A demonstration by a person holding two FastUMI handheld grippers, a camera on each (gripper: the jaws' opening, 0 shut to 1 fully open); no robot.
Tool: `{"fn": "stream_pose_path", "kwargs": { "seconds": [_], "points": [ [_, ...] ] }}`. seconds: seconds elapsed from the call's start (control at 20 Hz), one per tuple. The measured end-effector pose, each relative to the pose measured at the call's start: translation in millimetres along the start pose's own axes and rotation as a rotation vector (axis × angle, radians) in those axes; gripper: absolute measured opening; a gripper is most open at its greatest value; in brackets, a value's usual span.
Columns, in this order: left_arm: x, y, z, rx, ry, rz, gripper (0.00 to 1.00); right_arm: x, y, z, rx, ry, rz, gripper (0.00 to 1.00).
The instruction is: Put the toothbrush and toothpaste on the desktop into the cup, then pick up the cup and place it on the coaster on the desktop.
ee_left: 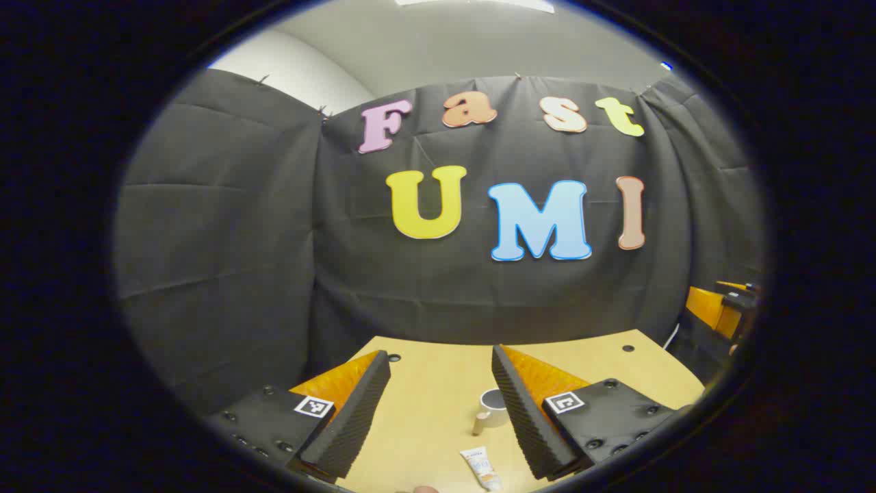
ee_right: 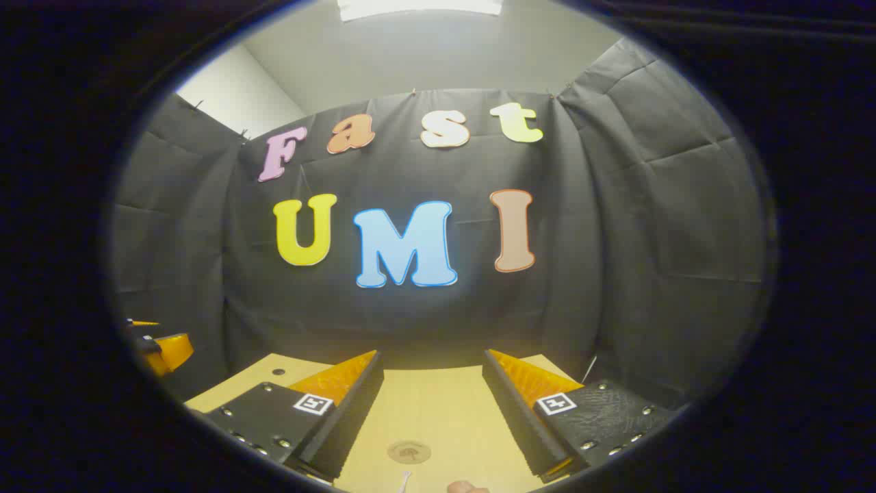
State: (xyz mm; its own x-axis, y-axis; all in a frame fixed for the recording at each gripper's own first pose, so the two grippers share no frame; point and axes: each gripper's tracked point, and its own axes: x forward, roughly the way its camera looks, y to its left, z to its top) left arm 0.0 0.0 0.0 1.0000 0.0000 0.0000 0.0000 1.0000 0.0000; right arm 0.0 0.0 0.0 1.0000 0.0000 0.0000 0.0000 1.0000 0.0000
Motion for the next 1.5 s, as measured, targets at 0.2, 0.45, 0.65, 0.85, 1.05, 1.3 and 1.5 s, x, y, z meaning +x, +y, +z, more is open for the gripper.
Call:
{"fn": "stream_pose_path", "kwargs": {
  "seconds": [0.2, 0.45, 0.65, 0.85, 1.05, 1.3, 1.5],
  "points": [
    [32.9, 1.7, 18.7, -0.005, -0.015, -0.079, 0.97, -12.7, 4.0, 12.5, -0.013, -0.040, -0.054, 0.92],
    [54.7, 10.8, 18.7, 0.006, 0.016, -0.053, 0.97, -21.9, 11.5, 0.5, -0.028, 0.003, -0.076, 0.93],
    [58.8, 12.6, 19.0, -0.046, 0.041, -0.075, 0.97, -13.1, 25.2, -12.3, -0.029, 0.062, -0.050, 0.96],
    [62.7, 20.0, 32.3, -0.041, 0.034, -0.052, 0.96, -5.7, 39.4, -12.7, -0.005, 0.076, -0.008, 0.96],
    [69.6, 15.1, 28.0, -0.047, 0.053, -0.054, 0.95, 0.9, 55.6, -24.0, -0.004, 0.115, 0.039, 0.93],
    [75.2, 4.8, 8.2, -0.054, 0.122, -0.066, 0.97, 9.5, 58.4, -36.0, -0.004, 0.170, 0.054, 0.93],
    [96.9, -5.5, -34.4, -0.094, 0.234, -0.113, 0.97, 20.5, 59.2, -67.8, -0.011, 0.302, 0.063, 0.96]
  ]
}}
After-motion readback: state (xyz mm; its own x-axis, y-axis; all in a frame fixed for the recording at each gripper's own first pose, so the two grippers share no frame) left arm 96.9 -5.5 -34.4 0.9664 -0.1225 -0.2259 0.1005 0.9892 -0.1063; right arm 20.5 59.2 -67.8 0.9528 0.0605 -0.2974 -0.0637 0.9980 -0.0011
